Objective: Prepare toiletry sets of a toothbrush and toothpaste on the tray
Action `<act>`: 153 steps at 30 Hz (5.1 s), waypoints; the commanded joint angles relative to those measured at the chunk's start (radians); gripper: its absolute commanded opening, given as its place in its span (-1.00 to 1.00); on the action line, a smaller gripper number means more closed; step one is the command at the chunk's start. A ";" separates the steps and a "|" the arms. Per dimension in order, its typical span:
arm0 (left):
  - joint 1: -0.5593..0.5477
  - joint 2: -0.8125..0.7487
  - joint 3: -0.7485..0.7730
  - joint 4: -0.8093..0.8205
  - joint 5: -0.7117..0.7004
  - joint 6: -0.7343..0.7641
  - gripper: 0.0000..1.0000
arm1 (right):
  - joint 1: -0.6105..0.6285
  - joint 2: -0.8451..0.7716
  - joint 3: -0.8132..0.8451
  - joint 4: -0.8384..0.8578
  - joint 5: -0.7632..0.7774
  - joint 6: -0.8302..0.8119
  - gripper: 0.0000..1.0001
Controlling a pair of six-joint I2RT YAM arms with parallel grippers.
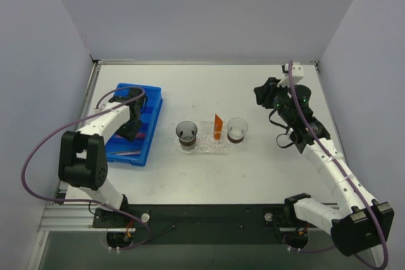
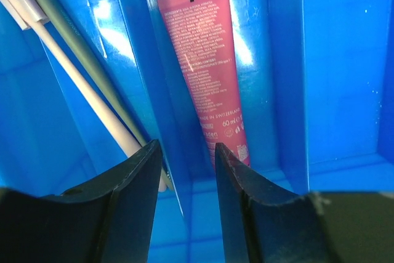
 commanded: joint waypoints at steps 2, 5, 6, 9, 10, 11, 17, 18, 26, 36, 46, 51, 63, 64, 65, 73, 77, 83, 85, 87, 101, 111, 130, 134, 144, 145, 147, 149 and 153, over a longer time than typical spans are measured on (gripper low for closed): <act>0.049 -0.005 -0.021 0.141 0.032 0.027 -0.02 | -0.008 -0.033 -0.004 0.074 -0.021 0.017 -0.32; 0.052 -0.028 0.010 0.117 0.034 0.030 -0.05 | -0.009 -0.034 -0.006 0.074 -0.022 0.019 -0.32; 0.050 -0.040 0.022 0.102 0.039 0.028 -0.11 | -0.009 -0.033 -0.007 0.075 -0.022 0.019 -0.32; 0.033 -0.071 0.068 0.024 0.046 -0.007 -0.19 | -0.009 -0.037 -0.018 0.078 -0.025 0.031 -0.32; 0.017 -0.082 0.075 -0.004 0.037 -0.028 -0.21 | -0.009 -0.036 -0.021 0.083 -0.025 0.037 -0.32; 0.009 -0.092 0.079 -0.009 0.023 -0.034 -0.22 | -0.009 -0.036 -0.026 0.084 -0.027 0.039 -0.32; 0.000 -0.096 0.113 -0.021 0.020 -0.054 -0.22 | -0.012 -0.033 -0.032 0.094 -0.035 0.047 -0.32; 0.001 -0.082 0.124 -0.026 0.019 -0.057 -0.22 | -0.011 -0.036 -0.032 0.094 -0.033 0.047 -0.32; 0.041 0.000 0.107 0.019 0.060 -0.038 -0.21 | -0.020 -0.041 -0.035 0.092 -0.028 0.047 -0.32; 0.084 0.058 0.075 0.071 0.046 -0.024 -0.07 | -0.026 -0.041 -0.035 0.091 -0.030 0.051 -0.32; 0.101 0.119 0.065 0.108 0.077 0.015 0.07 | -0.032 -0.041 -0.036 0.095 -0.030 0.053 -0.32; 0.107 0.151 0.055 0.134 0.083 0.048 0.15 | -0.035 -0.042 -0.036 0.095 -0.031 0.056 -0.32; 0.110 0.142 0.021 0.157 0.083 0.079 -0.43 | -0.039 -0.044 -0.041 0.100 -0.036 0.059 -0.32; 0.111 0.138 0.027 0.152 0.077 0.082 -0.48 | -0.039 -0.044 -0.041 0.100 -0.036 0.059 -0.32; 0.110 0.127 0.030 0.145 0.065 0.084 -0.51 | -0.039 -0.045 -0.041 0.100 -0.036 0.059 -0.32; 0.108 0.041 0.079 0.066 -0.003 0.104 -0.60 | -0.039 -0.042 -0.035 0.107 -0.047 0.059 -0.32; 0.105 -0.045 0.088 0.031 -0.072 0.120 -0.62 | -0.039 -0.041 -0.029 0.109 -0.045 0.056 -0.32; 0.089 -0.150 0.087 0.013 -0.141 0.177 -0.65 | -0.039 -0.041 -0.024 0.118 -0.059 0.060 -0.32; 0.064 -0.178 0.091 0.017 -0.168 0.220 -0.70 | -0.039 -0.039 -0.021 0.118 -0.064 0.057 -0.32; 0.036 -0.209 0.117 0.007 -0.237 0.260 -0.70 | -0.039 -0.038 -0.007 0.114 -0.068 0.057 -0.33; -0.232 -0.522 0.018 0.418 -0.150 0.856 -0.78 | 0.003 -0.022 0.128 -0.024 -0.154 0.064 -0.40; -0.376 -0.683 -0.099 0.594 0.298 1.067 -0.78 | 0.179 0.091 0.384 -0.336 -0.248 0.123 -0.39; -0.778 -0.556 -0.062 0.660 0.121 1.047 -0.78 | 0.300 0.291 0.508 -0.408 -0.510 0.399 -0.17; -0.783 -0.551 -0.059 0.681 0.092 1.032 -0.77 | 0.300 0.327 0.511 -0.434 -0.551 0.396 -0.21; -0.803 -0.546 -0.068 0.718 0.109 0.996 -0.78 | 0.287 0.351 0.511 -0.460 -0.516 0.390 -0.21; -0.807 -0.548 -0.067 0.721 0.108 0.996 -0.78 | 0.285 0.349 0.508 -0.462 -0.512 0.393 -0.20; -0.813 -0.546 -0.067 0.726 0.111 0.996 -0.78 | 0.287 0.352 0.507 -0.460 -0.509 0.392 -0.18; -0.818 -0.543 -0.067 0.732 0.117 0.998 -0.78 | 0.287 0.360 0.513 -0.460 -0.509 0.386 -0.18; -0.827 -0.543 -0.067 0.743 0.126 1.001 -0.77 | 0.290 0.367 0.514 -0.460 -0.512 0.379 -0.32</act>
